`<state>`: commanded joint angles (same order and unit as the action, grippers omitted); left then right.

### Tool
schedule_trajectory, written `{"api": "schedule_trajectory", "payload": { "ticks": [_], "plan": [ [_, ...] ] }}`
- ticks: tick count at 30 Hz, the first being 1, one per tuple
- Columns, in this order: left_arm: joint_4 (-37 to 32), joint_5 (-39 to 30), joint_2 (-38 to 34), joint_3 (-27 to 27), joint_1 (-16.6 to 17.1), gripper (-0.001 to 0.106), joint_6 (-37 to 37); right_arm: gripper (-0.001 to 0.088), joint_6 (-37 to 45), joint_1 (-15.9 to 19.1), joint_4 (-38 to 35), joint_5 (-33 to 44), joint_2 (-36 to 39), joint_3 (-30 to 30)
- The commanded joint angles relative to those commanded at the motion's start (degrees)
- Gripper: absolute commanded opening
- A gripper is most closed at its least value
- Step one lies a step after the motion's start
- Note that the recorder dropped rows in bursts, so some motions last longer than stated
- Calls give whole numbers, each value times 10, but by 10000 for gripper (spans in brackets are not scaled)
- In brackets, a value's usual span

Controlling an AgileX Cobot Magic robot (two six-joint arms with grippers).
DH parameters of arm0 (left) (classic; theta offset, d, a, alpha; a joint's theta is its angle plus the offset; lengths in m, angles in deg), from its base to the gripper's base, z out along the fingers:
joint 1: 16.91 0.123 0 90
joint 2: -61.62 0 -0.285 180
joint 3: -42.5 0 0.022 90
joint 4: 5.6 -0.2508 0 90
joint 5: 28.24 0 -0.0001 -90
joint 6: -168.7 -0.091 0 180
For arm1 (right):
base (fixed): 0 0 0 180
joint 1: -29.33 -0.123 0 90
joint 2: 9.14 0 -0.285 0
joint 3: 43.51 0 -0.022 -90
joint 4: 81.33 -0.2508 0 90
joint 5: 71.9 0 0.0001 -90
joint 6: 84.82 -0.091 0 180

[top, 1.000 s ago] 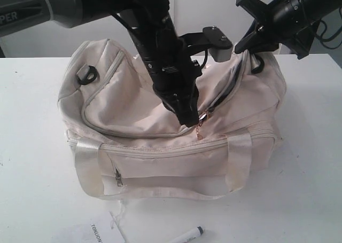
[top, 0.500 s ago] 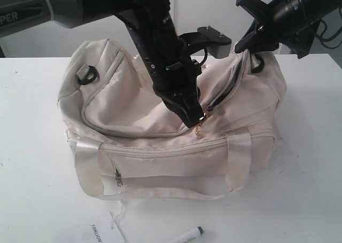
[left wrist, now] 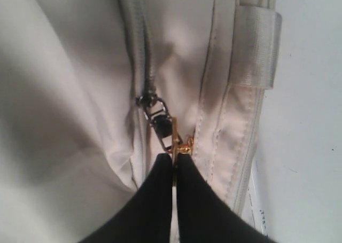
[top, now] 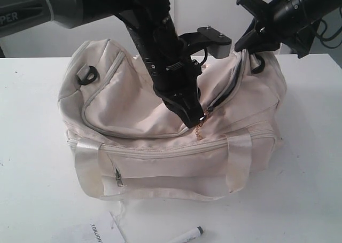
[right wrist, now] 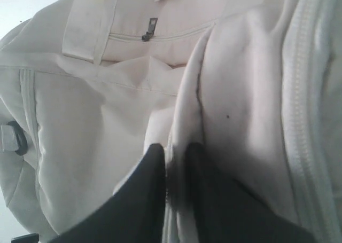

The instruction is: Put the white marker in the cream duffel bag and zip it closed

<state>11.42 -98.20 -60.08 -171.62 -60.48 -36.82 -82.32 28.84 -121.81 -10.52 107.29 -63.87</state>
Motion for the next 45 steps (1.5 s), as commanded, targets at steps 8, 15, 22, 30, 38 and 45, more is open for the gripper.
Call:
{"api": "schedule_trajectory", "payload": {
  "ticks": [8, 15, 22, 30, 38, 45],
  "plan": [
    [23, 0, 12, -1, 0, 0, 0, 484, -13, 0, 0, 22, -2, 0],
    [26, 0, 15, -1, 0, 0, 0, 492, -13, 0, 33, 31, -38, 0],
    [25, 0, 15, -1, 0, 0, 0, 492, -38, -8, 97, 68, -81, 1],
    [30, 0, 15, -1, 0, 0, 1, 492, -62, -55, 133, 79, -103, 64],
    [39, 0, 15, -1, 0, 0, 1, 492, -62, -57, 130, 54, -105, 116],
    [68, 0, 15, -1, 0, 0, 1, 492, -54, -57, 102, 32, -105, 142]
  ]
}}
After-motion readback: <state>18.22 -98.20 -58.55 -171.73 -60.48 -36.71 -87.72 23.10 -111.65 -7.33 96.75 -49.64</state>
